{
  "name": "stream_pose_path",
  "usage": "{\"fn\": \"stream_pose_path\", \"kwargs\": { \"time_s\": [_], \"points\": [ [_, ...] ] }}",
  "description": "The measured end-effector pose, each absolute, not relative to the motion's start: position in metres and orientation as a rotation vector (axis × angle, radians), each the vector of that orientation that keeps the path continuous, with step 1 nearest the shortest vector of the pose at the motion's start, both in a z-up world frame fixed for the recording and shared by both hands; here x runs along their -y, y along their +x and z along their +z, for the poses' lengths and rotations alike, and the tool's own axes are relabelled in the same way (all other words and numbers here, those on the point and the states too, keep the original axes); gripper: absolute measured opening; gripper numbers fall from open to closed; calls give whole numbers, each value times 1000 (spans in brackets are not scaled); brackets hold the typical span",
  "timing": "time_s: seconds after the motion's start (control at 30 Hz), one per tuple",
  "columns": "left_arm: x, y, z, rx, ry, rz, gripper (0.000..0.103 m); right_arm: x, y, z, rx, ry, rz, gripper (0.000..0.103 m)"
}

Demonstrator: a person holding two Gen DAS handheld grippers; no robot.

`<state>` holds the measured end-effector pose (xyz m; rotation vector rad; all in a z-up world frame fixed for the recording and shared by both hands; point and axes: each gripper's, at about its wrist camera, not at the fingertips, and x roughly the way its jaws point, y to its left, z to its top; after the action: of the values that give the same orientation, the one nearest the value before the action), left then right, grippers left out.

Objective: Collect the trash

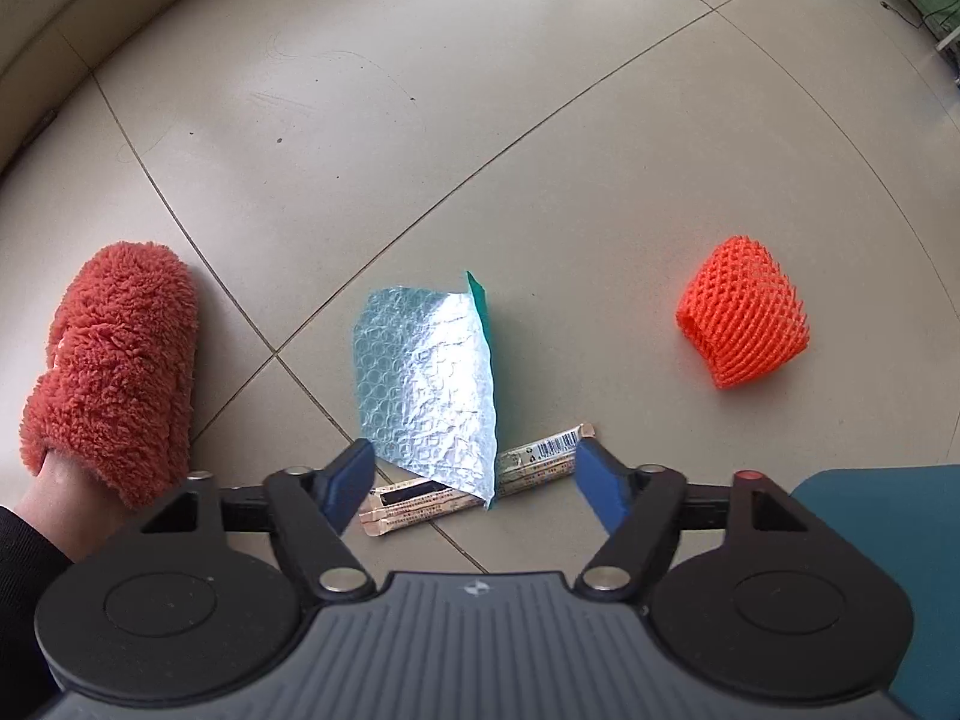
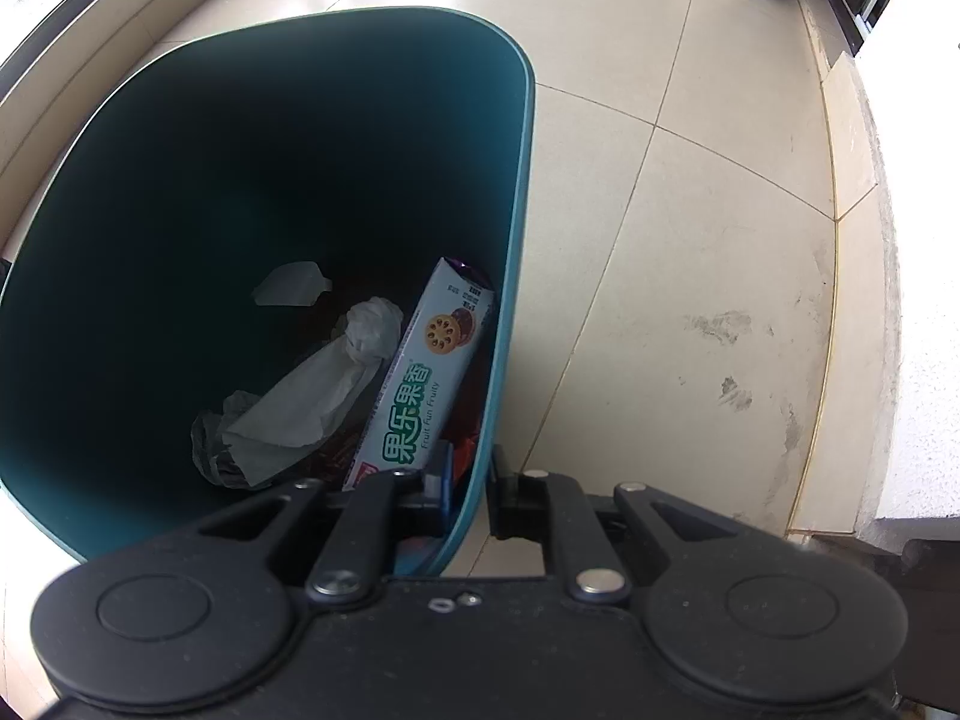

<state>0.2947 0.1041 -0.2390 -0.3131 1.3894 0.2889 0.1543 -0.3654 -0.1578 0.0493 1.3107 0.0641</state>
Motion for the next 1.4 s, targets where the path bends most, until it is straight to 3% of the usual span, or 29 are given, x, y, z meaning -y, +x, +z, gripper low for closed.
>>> {"fn": "stream_pose_path", "kwargs": {
  "time_s": [0.2,0.57,0.87,0.97,1.0,1.03,1.13,1.23,1.4],
  "points": [
    [-138,301,-282,-1436,-406,370,87,370,157,-157,-1321,79,62,11],
    [-99,333,-333,-1479,-173,292,87,373,160,-164,-1360,104,57,11],
    [-110,333,-356,-1514,-179,311,85,373,162,-169,-1372,117,51,11],
    [-113,333,-354,-1508,-220,295,71,373,162,-170,-1376,112,49,11],
    [-113,333,-352,-1502,-229,297,57,372,163,-171,-1377,110,48,11],
    [-113,333,-350,-1496,-228,299,51,371,163,-171,-1377,107,48,11],
    [-118,331,-345,-1499,-221,315,11,370,163,-171,-1378,110,45,11],
    [-120,328,-341,-1495,-233,333,5,371,163,-172,-1377,111,48,11],
    [-110,322,-314,-1457,-240,314,3,369,162,-173,-1372,99,49,11]
  ]
}}
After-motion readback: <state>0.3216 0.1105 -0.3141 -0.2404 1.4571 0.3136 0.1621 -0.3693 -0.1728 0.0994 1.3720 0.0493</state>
